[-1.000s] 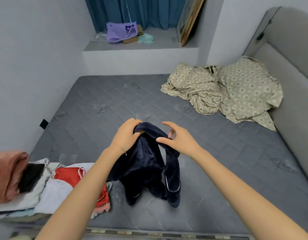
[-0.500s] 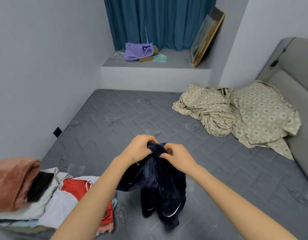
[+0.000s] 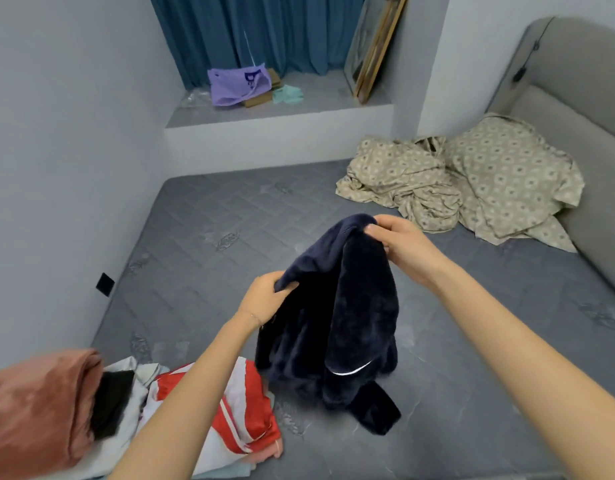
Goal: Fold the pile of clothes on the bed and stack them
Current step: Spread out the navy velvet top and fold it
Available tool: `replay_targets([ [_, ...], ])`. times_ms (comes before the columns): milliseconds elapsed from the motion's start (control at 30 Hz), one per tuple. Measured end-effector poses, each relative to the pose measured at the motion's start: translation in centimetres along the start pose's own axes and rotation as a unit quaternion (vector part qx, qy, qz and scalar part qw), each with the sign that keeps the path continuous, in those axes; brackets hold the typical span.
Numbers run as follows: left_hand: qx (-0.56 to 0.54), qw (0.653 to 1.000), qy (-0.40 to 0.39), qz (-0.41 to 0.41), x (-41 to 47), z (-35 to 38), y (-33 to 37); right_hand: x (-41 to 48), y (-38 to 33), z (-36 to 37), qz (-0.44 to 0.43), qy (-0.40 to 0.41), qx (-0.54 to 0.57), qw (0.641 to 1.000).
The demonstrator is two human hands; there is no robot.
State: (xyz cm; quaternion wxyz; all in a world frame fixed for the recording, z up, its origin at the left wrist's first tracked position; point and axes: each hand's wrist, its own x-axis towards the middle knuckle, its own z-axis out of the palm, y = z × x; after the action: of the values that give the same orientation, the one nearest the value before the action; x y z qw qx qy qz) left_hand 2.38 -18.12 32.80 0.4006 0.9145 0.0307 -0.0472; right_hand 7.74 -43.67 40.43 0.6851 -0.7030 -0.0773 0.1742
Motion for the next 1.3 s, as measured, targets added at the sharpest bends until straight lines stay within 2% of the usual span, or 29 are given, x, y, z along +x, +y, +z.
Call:
replay_targets([
  [67,0.027,0.999,0.03,-0.005,1.0,-1.3,-0.1,-0.3,0.4,-0.7,0.002,0.042,-0.03,0.999],
  [167,0.061,0.998,0.025,0.015,2.2,-2.9,-0.3,-0.9,2.2,-2.4,0.036,0.099,-0.083,0.991],
  [333,0.008,0.999,-0.02,0.031,2.5,-1.6,0.6,-1.8,4.9,-3.6,0.09,0.129,-0.183,0.97],
  [400,-0.006,0.997,-0.05,0.051,2.2,-0.6,1.4,-2.2,4.7,-2.8,0.07,0.085,-0.241,0.964],
  [567,0.005,0.987,-0.123,0.107,2.1,2.2,4.1,-2.2,3.8,2.2,0.001,-0.119,-0.388,0.914],
  [700,-0.036,0.984,-0.144,0.102,2.4,2.9,4.7,-0.9,4.5,3.8,0.003,-0.122,-0.47,0.874],
  [767,-0.073,0.984,-0.148,0.071,2.4,2.6,3.3,-0.6,4.7,3.1,-0.002,-0.109,-0.453,0.885],
  [867,-0.119,0.974,-0.193,0.027,1.9,3.0,0.6,-0.5,4.3,1.7,-0.019,-0.103,-0.36,0.927],
  [933,-0.11,0.965,-0.237,-0.006,1.0,4.0,-1.1,-0.5,3.3,1.1,-0.021,-0.109,-0.274,0.955],
  [1000,-0.093,0.968,-0.231,-0.036,0.5,5.2,-2.7,-0.5,1.7,0.6,-0.022,-0.112,-0.195,0.974],
  [1100,-0.063,0.976,-0.188,-0.092,0.6,6.5,-4.3,-0.5,-0.6,-0.3,-0.013,-0.115,-0.122,0.986],
  [1200,-0.112,0.961,-0.205,-0.149,1.0,7.2,-5.1,-0.8,-2.1,-1.1,-0.02,-0.118,-0.086,0.989],
  [1300,-0.146,0.949,-0.222,-0.172,1.5,7.6,-6.1,-1.4,-2.8,-2.1,-0.028,-0.126,-0.069,0.989],
])
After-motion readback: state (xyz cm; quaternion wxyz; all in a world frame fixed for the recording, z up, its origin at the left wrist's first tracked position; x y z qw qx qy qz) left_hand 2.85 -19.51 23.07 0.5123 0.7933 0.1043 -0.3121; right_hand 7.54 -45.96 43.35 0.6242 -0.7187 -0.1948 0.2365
